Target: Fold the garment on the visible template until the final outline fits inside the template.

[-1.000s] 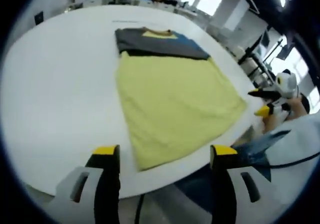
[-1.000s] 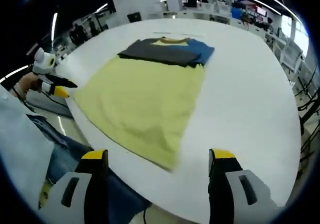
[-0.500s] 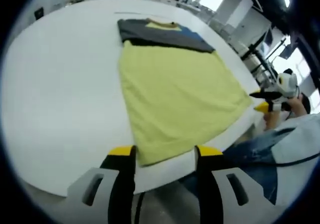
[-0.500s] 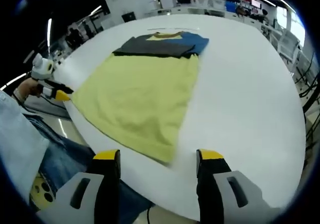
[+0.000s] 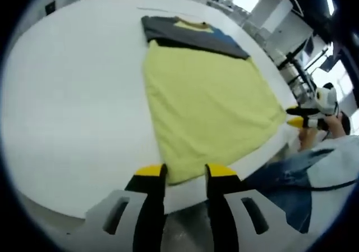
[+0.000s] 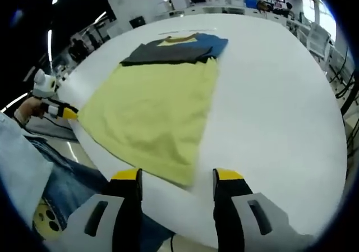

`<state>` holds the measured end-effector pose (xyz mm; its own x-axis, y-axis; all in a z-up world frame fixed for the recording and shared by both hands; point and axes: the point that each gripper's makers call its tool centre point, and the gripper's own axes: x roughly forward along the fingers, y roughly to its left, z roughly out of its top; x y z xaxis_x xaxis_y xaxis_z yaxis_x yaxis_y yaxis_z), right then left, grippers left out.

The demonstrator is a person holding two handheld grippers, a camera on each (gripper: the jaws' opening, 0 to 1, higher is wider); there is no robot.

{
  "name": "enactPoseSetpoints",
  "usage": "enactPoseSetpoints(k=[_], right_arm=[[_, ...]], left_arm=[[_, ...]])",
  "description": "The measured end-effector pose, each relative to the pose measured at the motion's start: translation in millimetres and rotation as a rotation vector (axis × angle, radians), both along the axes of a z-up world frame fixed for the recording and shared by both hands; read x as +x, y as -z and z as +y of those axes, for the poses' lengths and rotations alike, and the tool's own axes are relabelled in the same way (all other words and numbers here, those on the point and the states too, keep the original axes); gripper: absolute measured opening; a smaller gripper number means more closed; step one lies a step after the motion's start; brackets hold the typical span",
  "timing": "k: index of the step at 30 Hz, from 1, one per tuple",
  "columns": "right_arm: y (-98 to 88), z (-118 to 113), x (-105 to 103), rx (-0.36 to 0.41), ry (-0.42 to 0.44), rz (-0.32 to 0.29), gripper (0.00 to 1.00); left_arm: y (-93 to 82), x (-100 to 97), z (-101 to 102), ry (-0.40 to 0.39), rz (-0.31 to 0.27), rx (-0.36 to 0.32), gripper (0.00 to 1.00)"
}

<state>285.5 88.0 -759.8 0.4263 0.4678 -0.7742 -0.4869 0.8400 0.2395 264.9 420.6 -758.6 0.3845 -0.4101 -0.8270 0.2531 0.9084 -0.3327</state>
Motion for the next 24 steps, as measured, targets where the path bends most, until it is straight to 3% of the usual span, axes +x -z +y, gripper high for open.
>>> enactPoseSetpoints(k=[4,6,9,17,24], right_arm=[[2.1,-1,4,-0.018,0.013,-0.009,0.35],[4.7,-8,7,-0.081,-0.016,-0.018,0.28],[4.7,-7,8,-0.086,-0.028,0.000,0.25],[7.7,-8,4,-0.122,-0.057,-0.001,0.05],[6.9,-9,2,-0.138,-0.058,0.015,0.03]], left_arm=[[1.8,0.7,0,0.002,0.000,0.003,0.17],[2.8,1.0,0,0.001,0.003,0.009,0.15],[4.0,1.2,1,0.005,0.001,0.023,0.13],[6.3,0.1,2,0.037,0.013,0.035,0.03],[5.8,-2.5,3,0.020,0.037,0.035,0.01]])
